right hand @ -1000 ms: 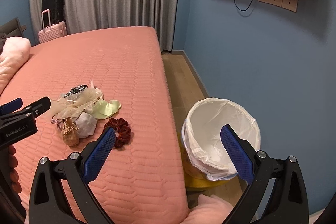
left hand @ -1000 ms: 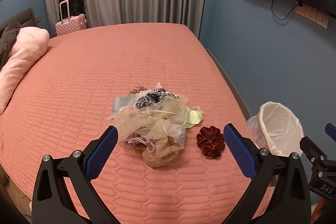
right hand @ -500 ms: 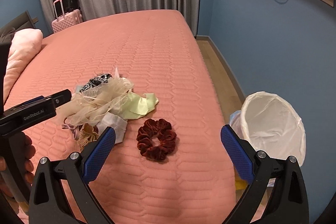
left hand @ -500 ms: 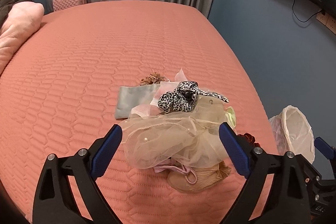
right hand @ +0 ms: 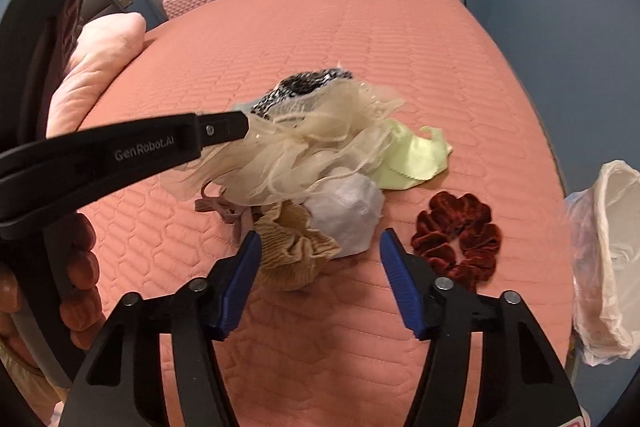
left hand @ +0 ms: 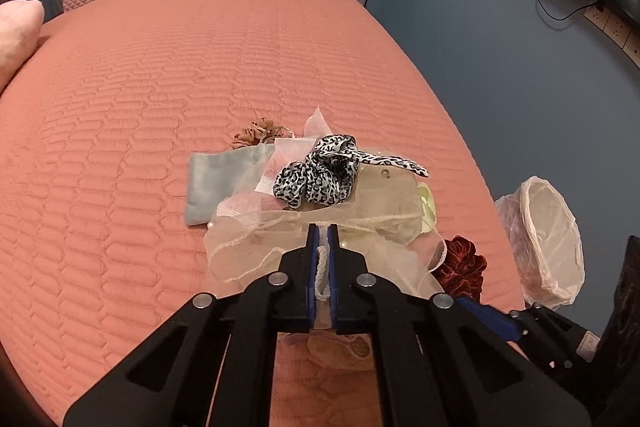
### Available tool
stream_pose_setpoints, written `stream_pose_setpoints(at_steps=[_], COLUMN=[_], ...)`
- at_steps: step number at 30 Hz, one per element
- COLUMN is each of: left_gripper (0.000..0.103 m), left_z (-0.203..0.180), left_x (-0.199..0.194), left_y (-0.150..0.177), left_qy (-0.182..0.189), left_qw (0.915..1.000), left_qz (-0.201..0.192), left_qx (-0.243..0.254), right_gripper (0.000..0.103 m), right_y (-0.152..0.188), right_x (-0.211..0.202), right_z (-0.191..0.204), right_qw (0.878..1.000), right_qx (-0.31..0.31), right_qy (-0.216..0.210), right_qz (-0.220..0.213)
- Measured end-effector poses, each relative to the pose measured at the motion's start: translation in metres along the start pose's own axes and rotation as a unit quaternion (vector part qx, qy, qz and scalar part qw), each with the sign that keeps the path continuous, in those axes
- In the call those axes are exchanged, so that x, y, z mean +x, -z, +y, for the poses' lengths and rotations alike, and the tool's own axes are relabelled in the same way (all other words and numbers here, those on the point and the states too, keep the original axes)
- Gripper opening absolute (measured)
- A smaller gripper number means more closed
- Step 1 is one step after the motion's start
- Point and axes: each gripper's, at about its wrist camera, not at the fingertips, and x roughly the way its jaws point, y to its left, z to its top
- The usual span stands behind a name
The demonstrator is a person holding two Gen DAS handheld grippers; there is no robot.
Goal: Collect trash
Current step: 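Carry both held items over the trash bin and open both tools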
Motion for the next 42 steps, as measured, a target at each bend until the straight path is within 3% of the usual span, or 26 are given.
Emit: stream_pose_setpoints(at_steps=[1,3,4,14,25,34,42], left_gripper=[0.003,0.003,0.003,0.002,0.002,0.002,0.002], left_z=[0.0,0.0,0.0,-0.029,-0.107,-0.193,-0.273], left_x=[-0.003,-0.01,-0.014,-0.073,-0.128,-0.132,-0.117], left_y=[-0.001,-0.003,-0.005,-0.031,-0.06,-0.07,-0.064], left_qy=[0.0,0.004,0.005,0.022,0.072,0.137,0.176], left_qw=[1.0,1.0,0.9999,0.9968,0.9852,0.9737,0.9626], left_qz=[-0.003,-0.007,-0.011,-0.073,-0.138,-0.145,-0.129], left_qx=[0.002,0.002,0.004,0.024,0.071,0.109,0.161], right_gripper=[0.039,0.009,0.006,0.005,0.004,0.004,0.004], right_y=[0.0,0.001,0.002,-0.006,-0.021,-0.004,0.025], right_x=[0.005,0.011,0.01,-0.07,-0.196,-0.267,-0.284], right_z=[0.003,0.009,0.011,0.006,-0.062,-0.137,-0.209], right_qw=[1.0,1.0,0.999,0.998,0.984,0.968,0.955], right_qx=[-0.001,-0.004,-0.006,-0.002,0.061,0.103,0.151], right_qy=[-0.009,-0.024,-0.027,-0.03,0.008,0.081,0.128], right_qz=[0.007,0.019,0.018,-0.053,-0.166,-0.215,-0.22])
